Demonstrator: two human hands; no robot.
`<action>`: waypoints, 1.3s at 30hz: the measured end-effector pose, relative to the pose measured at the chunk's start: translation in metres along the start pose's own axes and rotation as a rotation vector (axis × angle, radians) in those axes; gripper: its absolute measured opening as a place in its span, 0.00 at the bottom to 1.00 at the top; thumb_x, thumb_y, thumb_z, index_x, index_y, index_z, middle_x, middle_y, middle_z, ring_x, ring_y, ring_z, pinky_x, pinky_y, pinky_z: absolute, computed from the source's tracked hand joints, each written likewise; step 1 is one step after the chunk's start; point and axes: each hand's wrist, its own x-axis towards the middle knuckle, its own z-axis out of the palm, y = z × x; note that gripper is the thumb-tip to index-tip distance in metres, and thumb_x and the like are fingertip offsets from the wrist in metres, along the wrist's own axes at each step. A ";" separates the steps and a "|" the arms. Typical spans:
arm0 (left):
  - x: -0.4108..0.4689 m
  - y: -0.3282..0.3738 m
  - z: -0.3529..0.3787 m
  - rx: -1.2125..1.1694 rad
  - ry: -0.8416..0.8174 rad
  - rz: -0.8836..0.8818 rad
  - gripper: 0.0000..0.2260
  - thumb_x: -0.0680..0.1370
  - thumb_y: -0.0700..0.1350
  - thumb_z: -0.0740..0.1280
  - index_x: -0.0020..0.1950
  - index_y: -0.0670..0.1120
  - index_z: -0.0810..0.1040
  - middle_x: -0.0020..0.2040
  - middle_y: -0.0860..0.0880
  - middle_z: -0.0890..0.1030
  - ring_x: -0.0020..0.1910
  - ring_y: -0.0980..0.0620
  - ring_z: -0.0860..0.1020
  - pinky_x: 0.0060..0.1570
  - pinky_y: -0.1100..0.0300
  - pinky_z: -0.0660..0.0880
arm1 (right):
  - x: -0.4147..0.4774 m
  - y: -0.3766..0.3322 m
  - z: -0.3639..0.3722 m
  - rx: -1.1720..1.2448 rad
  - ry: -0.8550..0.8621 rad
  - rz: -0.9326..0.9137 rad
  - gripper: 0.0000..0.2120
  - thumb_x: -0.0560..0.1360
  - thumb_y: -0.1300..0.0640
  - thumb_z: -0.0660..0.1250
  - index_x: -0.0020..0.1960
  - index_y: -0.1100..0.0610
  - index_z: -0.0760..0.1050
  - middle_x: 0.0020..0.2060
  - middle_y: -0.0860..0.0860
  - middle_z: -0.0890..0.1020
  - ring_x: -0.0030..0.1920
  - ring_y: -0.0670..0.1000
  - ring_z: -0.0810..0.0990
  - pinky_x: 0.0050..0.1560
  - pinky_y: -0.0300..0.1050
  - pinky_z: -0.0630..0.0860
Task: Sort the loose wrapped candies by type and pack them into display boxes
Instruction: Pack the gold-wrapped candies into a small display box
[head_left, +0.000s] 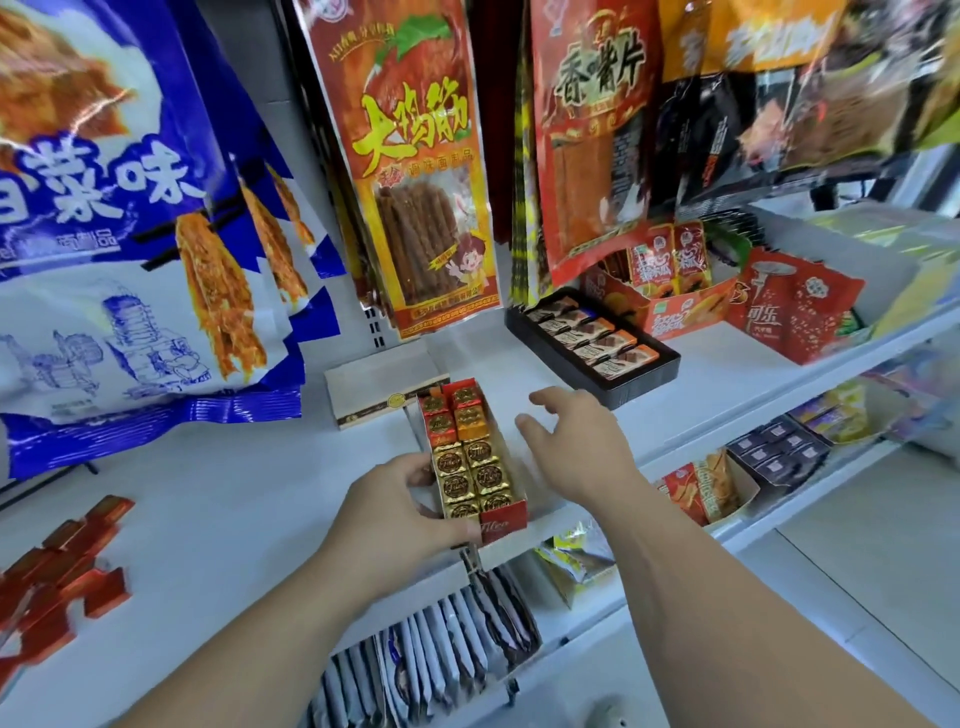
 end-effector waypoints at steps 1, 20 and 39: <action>0.007 0.002 0.005 -0.007 0.009 -0.005 0.27 0.62 0.45 0.83 0.56 0.60 0.77 0.50 0.60 0.81 0.38 0.60 0.83 0.48 0.59 0.78 | 0.001 0.006 -0.006 -0.006 0.046 0.033 0.21 0.78 0.44 0.63 0.69 0.49 0.73 0.66 0.53 0.74 0.60 0.57 0.76 0.60 0.51 0.73; 0.133 0.049 0.086 -0.032 0.095 -0.028 0.19 0.60 0.52 0.82 0.47 0.51 0.82 0.42 0.56 0.85 0.42 0.54 0.83 0.47 0.49 0.82 | 0.034 0.047 -0.022 0.413 0.150 0.192 0.08 0.79 0.54 0.61 0.42 0.55 0.68 0.43 0.52 0.74 0.39 0.51 0.70 0.32 0.42 0.61; 0.130 0.036 0.047 0.540 0.364 0.241 0.19 0.75 0.57 0.70 0.59 0.47 0.81 0.57 0.49 0.80 0.53 0.48 0.79 0.44 0.55 0.77 | 0.032 0.050 -0.019 0.317 0.046 0.174 0.06 0.79 0.54 0.59 0.46 0.55 0.67 0.45 0.52 0.71 0.43 0.52 0.69 0.35 0.43 0.61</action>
